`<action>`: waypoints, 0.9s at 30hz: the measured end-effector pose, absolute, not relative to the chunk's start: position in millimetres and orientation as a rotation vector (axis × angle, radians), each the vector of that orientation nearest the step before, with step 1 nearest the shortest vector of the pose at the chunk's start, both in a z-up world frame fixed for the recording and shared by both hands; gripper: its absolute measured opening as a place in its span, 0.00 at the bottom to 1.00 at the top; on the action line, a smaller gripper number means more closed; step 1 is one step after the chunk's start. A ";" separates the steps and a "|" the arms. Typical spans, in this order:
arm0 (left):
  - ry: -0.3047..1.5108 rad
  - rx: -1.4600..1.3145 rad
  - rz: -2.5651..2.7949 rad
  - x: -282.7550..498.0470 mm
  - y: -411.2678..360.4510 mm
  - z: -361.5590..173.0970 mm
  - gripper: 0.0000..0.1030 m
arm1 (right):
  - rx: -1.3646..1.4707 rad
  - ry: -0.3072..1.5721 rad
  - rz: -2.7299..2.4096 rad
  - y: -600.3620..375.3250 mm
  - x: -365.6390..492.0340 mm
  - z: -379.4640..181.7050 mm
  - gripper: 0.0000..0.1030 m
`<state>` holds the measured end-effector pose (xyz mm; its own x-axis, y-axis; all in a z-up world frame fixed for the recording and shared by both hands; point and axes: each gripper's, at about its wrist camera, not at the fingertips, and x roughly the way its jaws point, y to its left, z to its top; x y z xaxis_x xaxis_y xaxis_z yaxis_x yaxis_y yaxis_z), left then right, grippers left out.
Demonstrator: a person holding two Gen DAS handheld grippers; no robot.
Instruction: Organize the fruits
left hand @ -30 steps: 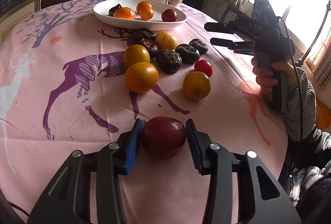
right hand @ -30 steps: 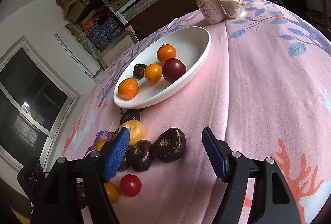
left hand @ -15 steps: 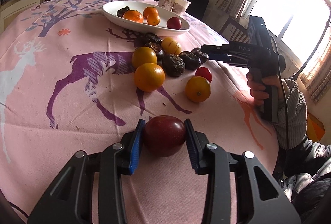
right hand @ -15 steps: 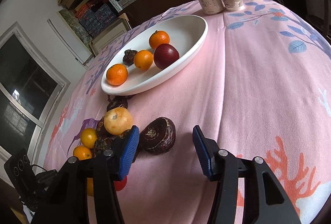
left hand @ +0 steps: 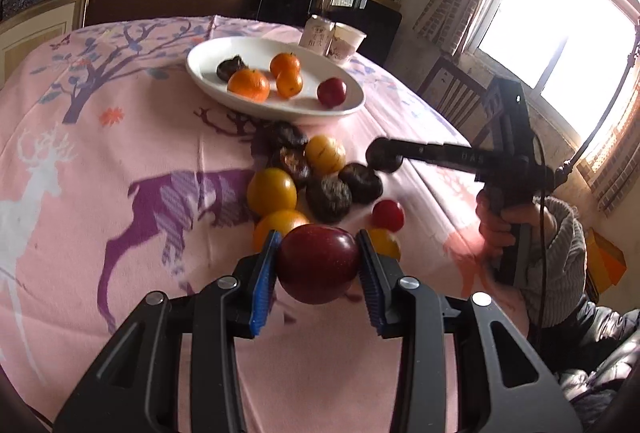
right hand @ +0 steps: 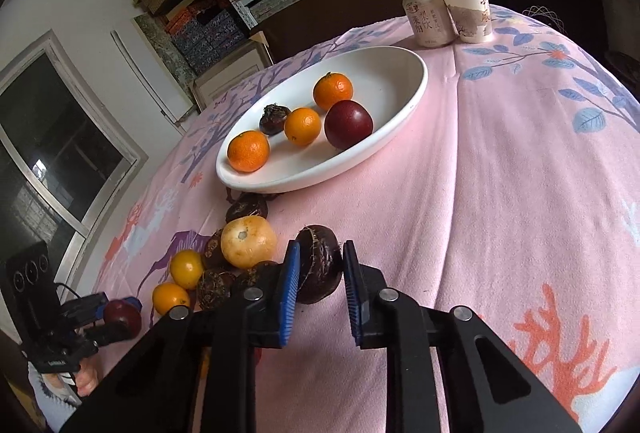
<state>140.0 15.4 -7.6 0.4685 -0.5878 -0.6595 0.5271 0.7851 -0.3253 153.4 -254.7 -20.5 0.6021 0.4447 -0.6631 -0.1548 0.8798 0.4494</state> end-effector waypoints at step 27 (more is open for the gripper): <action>0.783 -0.156 -0.678 226.8 -24.9 22.4 0.36 | 0.413 0.831 0.396 -258.9 157.6 -18.0 0.22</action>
<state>226.8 -24.9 22.4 0.5108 -0.6166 -0.5991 0.5048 0.7792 -0.3715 157.6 -258.9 -18.0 0.6112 0.4899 -0.6217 -0.1746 0.8495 0.4978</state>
